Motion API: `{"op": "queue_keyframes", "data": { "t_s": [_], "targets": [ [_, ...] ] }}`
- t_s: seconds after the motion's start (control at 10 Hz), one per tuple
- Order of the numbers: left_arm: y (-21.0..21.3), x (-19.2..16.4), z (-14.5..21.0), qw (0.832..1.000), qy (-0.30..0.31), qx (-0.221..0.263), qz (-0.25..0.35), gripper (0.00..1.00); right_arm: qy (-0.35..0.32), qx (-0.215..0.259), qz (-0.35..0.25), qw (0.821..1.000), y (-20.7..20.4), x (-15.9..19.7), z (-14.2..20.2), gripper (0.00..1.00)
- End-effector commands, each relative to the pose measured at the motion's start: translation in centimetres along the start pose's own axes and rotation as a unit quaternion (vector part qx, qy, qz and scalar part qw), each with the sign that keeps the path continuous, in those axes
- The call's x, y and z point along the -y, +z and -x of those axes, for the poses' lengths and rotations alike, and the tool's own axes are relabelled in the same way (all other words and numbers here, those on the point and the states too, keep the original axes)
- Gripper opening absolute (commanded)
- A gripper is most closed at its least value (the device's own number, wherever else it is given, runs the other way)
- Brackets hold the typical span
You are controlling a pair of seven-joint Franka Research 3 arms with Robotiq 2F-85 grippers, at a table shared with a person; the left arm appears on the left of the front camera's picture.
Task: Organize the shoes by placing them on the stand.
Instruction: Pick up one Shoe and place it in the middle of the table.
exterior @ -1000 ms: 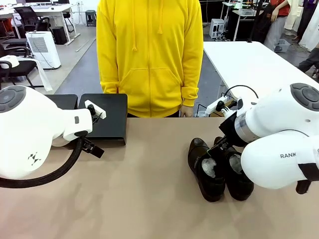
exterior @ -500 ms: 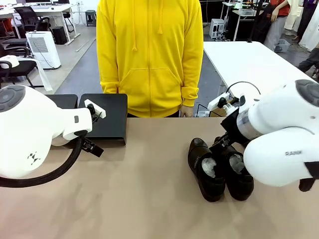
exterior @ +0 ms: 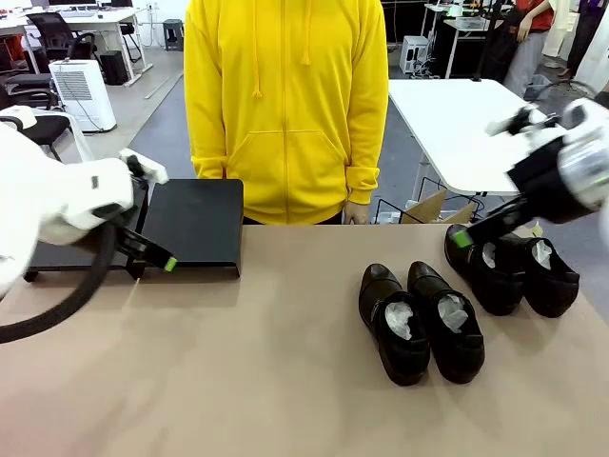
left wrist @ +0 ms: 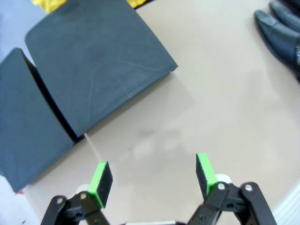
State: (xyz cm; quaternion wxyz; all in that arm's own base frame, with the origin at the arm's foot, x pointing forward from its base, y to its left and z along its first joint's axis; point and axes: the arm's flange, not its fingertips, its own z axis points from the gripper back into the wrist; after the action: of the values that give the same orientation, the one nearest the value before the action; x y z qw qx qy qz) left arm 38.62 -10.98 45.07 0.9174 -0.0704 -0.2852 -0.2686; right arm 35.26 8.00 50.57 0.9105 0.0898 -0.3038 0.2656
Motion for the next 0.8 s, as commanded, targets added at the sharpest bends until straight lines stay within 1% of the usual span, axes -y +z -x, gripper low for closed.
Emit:
{"op": "queue_keyframes", "data": {
  "t_s": [0.0, 0.1, 0.2, 0.3, 0.4, 0.5, 0.6, 0.7],
  "targets": [
    [3.3, -3.7, 1.2, 0.999, 0.02, 0.008, 0.042, 0.92, -0.034, -0.015, -0.054, 0.998, 2.6, 4.0, 2.3, 1.0],
    [4.6, -5.2, 2.4, 0.997, 0.029, 0.023, 0.074, 0.92, -0.066, 0.0, -0.094, 0.993, 3.8, 6.2, 3.6, 1.0],
    [5.7, -6.2, 3.4, 0.995, 0.031, 0.04, 0.085, 0.92, -0.094, 0.02, -0.132, 0.987, 4.7, 7.9, 4.7, 1.0],
    [6.4, -7.2, 4.3, 0.994, 0.045, 0.05, 0.085, 0.92, -0.11, 0.034, -0.151, 0.982, 5.4, 9.1, 5.8, 1.0],
    [7.1, -7.7, 5.2, 0.993, 0.053, 0.056, 0.085, 0.92, -0.116, 0.042, -0.163, 0.979, 6.0, 9.8, 6.6, 1.0],
    [7.5, -8.4, 5.8, 0.994, 0.055, 0.059, 0.067, 0.92, -0.118, 0.056, -0.172, 0.977, 6.5, 10.3, 7.3, 1.0],
    [7.3, -7.8, 3.8, 0.995, 0.051, 0.048, 0.077, 0.92, -0.117, 0.031, -0.144, 0.982, 5.5, 9.2, 6.6, 1.0],
    [7.3, -7.8, 3.8, 0.995, 0.051, 0.048, 0.077, 0.92, -0.117, 0.031, -0.144, 0.982, 5.5, 9.2, 6.6, 1.0]
  ]
}}
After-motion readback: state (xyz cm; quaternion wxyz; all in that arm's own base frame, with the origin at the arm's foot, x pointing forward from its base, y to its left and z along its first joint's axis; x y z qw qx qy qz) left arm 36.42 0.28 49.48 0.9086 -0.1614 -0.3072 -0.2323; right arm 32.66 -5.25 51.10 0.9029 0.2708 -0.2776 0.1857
